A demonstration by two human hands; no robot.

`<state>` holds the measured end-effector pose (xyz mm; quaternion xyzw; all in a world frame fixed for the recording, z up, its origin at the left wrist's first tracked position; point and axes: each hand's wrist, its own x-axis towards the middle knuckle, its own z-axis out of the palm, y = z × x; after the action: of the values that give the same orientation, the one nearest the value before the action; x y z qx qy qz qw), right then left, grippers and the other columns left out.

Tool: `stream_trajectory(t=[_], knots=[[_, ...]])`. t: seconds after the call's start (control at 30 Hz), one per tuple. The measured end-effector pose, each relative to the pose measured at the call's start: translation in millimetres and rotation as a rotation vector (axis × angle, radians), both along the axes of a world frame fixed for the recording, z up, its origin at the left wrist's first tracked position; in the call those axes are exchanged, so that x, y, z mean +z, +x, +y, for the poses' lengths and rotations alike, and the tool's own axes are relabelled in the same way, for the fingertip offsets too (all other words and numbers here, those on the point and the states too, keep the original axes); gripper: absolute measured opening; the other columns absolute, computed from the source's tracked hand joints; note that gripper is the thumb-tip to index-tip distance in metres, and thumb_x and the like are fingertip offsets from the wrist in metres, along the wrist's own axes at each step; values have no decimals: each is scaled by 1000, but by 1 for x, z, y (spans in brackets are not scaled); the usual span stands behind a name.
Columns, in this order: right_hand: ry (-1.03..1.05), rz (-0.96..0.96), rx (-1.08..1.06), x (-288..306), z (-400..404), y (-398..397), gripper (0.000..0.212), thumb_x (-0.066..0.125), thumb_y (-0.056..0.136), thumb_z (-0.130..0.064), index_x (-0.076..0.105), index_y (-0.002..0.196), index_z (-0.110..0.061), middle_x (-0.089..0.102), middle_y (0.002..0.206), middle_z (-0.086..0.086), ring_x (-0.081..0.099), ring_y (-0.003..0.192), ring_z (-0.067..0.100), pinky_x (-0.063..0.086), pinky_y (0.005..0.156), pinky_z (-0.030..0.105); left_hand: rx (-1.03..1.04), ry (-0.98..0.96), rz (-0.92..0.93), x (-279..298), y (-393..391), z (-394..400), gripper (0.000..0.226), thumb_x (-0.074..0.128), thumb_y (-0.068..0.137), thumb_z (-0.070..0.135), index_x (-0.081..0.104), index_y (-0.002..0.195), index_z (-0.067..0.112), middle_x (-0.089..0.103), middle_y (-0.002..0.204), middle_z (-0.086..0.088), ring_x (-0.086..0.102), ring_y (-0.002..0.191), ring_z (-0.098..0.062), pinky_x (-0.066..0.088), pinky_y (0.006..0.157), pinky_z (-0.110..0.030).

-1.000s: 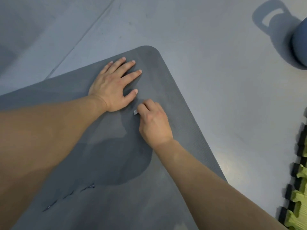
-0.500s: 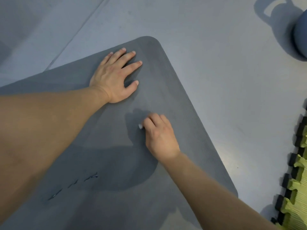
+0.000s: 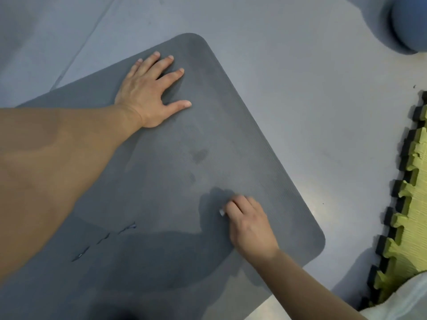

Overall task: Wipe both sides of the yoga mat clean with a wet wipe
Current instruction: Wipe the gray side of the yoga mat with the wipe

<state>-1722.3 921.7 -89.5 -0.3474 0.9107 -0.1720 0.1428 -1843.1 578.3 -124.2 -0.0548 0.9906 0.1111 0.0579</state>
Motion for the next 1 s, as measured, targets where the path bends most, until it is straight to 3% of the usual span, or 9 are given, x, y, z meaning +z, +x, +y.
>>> stream_trajectory(t=[0.1,0.23,0.3,0.4,0.5,0.67,0.73,0.87,1.0], knots=[[-96,29,-5,-7,-59,-24,16,38,79,-7,53,76,-11,51,79,10,44,67,31,41,59,41,68,5,-43,2,3,10,79,30,91,80,26,157,37,11,168,3,1,155,-24,1,126,-46],[-127,62,18,-13,-85,-43,11,50,80,-1,55,80,-11,50,82,10,44,70,30,41,61,42,165,171,37,4,33,58,52,48,102,48,48,149,27,25,164,-10,12,153,-36,11,124,-53],[-93,25,30,-13,-59,-32,13,53,82,-2,59,88,-12,51,88,9,45,75,29,43,66,44,112,131,35,-2,58,87,57,44,100,51,42,152,29,21,166,-8,9,154,-34,9,124,-54],[-36,-48,11,-11,12,-1,26,43,84,-6,63,96,-14,54,94,5,49,81,28,46,70,42,75,-40,-29,-12,76,105,70,29,96,62,22,159,31,8,169,-4,-3,155,-30,3,125,-52],[-23,-26,2,-8,73,24,27,47,86,-3,65,102,-15,58,100,5,52,82,27,48,71,39,93,-77,-17,-12,76,106,70,30,96,62,22,159,30,9,168,-5,-1,155,-31,3,125,-53],[-81,30,-83,-9,55,21,23,41,88,-3,64,88,-8,57,90,10,48,74,30,46,65,41,93,-85,3,-11,75,107,70,28,97,60,23,158,27,10,168,-5,0,155,-32,3,125,-53],[-137,29,-93,-11,20,4,22,40,87,-5,61,84,-8,55,86,12,44,73,31,43,65,42,34,-81,29,-9,75,107,66,27,99,55,26,158,26,13,168,-4,3,155,-32,4,124,-53],[-205,24,-65,-16,-47,-38,14,45,82,-3,59,83,-6,53,85,13,43,72,31,42,65,46,-368,-34,126,-12,69,105,52,31,104,37,39,154,30,25,165,-2,15,154,-33,14,124,-51],[-160,32,-9,-16,-29,-38,20,42,88,-6,62,89,-8,56,91,12,45,76,31,43,66,46,-376,-3,97,-12,65,103,51,29,104,37,41,153,31,27,165,-1,16,154,-31,14,125,-47]])
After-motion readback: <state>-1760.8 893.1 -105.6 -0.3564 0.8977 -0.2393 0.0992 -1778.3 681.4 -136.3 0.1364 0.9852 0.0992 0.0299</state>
